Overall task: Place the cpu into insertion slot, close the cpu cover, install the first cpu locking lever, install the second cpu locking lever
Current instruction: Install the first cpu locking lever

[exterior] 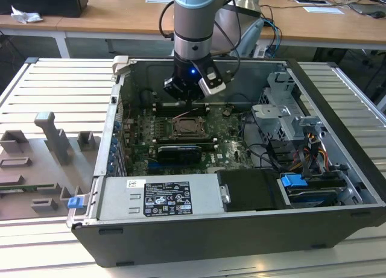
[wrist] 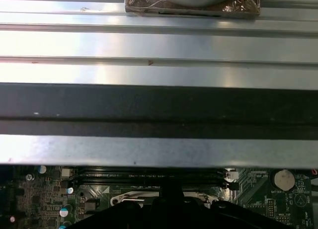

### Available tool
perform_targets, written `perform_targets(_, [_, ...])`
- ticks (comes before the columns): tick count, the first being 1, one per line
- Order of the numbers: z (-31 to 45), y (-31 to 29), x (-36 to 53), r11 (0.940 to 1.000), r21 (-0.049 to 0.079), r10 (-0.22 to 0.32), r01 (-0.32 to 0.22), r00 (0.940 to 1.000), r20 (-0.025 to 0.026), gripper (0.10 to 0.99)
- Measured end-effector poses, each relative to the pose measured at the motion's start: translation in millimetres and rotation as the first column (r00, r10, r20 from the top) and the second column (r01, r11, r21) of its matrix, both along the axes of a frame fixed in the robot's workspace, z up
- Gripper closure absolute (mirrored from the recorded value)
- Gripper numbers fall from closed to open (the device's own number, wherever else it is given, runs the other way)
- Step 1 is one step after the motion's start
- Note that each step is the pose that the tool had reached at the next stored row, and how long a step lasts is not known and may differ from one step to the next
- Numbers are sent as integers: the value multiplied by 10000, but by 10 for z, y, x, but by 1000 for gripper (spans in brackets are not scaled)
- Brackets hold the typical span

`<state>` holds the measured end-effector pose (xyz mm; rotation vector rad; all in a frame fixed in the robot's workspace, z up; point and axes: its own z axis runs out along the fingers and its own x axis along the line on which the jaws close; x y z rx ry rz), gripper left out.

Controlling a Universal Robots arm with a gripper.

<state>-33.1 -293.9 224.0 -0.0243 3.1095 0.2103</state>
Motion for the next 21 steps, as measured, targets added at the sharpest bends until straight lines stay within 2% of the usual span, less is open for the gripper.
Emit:
perform_targets(9, [-41, 0, 94, 10000, -28, 33, -33, 10000, -5, 980])
perform_targets(21, [-147, 0, 120, 10000, -50, 37, -37, 10000, -6, 980])
